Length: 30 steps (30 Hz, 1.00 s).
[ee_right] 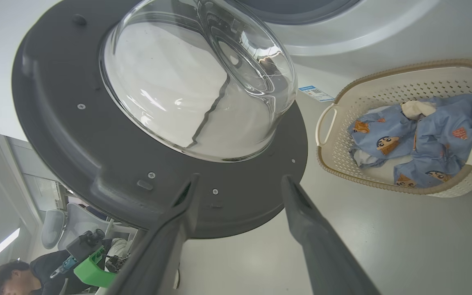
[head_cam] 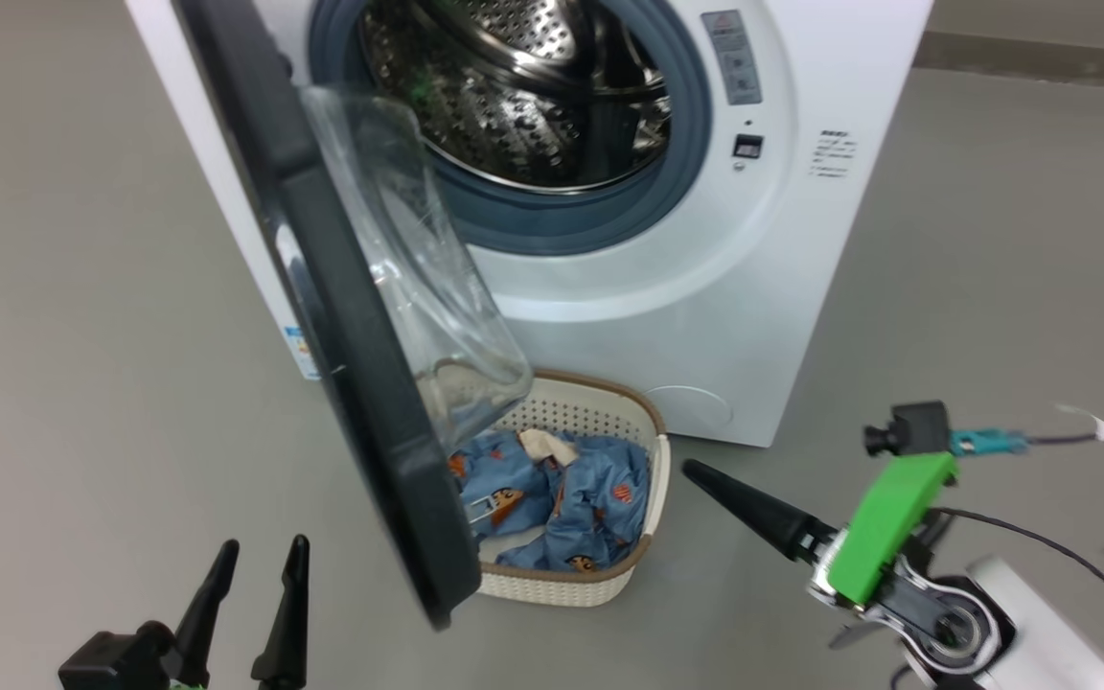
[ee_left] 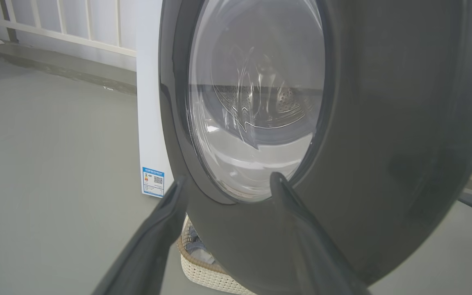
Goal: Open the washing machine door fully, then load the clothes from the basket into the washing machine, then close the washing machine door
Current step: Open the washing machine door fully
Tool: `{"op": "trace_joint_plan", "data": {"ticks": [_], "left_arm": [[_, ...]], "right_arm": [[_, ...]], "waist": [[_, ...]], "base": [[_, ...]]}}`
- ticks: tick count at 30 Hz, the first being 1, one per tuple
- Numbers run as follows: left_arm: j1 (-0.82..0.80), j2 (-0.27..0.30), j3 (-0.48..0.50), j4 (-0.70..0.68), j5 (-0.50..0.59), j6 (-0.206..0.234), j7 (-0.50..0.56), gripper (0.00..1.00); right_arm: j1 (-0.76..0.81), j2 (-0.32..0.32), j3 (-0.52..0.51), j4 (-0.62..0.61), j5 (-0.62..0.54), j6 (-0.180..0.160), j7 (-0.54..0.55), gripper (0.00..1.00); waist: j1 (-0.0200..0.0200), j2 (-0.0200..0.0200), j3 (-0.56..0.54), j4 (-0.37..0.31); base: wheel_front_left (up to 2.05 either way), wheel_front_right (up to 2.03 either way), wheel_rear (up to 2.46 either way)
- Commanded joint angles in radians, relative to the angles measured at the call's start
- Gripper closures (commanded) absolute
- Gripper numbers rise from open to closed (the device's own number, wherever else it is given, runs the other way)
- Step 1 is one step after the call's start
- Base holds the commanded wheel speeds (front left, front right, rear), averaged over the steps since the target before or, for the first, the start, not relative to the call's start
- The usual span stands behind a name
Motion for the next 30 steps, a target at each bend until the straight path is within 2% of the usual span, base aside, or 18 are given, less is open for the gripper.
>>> {"op": "trace_joint_plan", "data": {"ticks": [1, 13, 30], "left_arm": [[-0.015, 0.021, 0.040, -0.029, 0.000, -0.003, -0.006, 0.00], [0.014, 0.035, 0.067, -0.043, 0.003, -0.003, -0.006, 0.00], [0.042, 0.044, 0.086, -0.046, 0.008, -0.003, -0.006, 0.00]], "right_arm": [[0.011, -0.016, 0.012, -0.031, -0.014, 0.002, -0.021, 0.00], [0.113, -0.129, 0.027, -0.033, -0.053, 0.002, -0.230, 0.00], [0.192, -0.228, 0.134, 0.046, -0.183, 0.002, -0.590, 0.00]], "waist": [[0.0000, -0.0001, -0.014, -0.019], [0.0000, -0.0001, -0.023, -0.075], [0.0000, -0.0001, -0.045, -0.120]], "base": [[0.00, 0.00, 0.00], [0.00, 0.00, 0.00], [0.00, 0.00, 0.00]]}}
